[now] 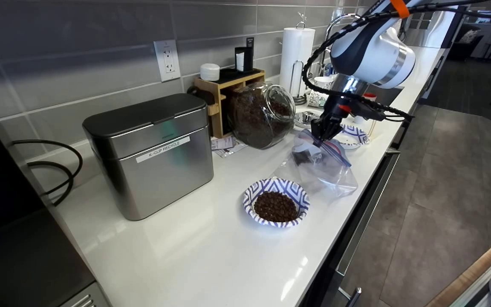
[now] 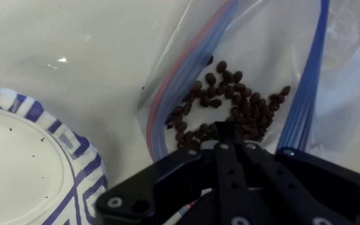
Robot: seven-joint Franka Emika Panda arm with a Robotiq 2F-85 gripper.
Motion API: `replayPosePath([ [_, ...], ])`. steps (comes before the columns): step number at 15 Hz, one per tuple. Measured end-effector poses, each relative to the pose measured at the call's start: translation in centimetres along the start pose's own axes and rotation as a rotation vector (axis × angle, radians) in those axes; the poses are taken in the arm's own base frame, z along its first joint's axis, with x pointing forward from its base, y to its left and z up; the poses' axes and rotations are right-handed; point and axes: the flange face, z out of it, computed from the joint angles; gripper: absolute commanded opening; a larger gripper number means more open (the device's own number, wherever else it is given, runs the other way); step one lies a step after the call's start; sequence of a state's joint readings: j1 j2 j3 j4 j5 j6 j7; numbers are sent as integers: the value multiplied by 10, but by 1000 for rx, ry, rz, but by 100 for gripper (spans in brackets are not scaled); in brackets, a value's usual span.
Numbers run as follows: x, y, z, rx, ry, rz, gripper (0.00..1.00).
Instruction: Place some of the clear bag contents on the empty paper plate
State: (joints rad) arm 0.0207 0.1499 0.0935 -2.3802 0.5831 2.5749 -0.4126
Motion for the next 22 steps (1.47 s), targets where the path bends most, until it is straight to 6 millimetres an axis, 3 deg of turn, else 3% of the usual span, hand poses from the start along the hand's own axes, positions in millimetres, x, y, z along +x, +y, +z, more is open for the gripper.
replayPosePath([
  [8,5,-17,15,5,28,20,0],
  [9,6,-18,16,8,28,23,6],
  [10,6,-20,18,10,28,26,27],
  [17,7,-24,25,15,20,31,78],
  [18,7,-25,25,16,19,31,72],
  [19,8,-26,25,16,19,30,46],
  [21,8,-27,26,14,17,25,45],
  [22,9,-27,26,11,17,23,38],
])
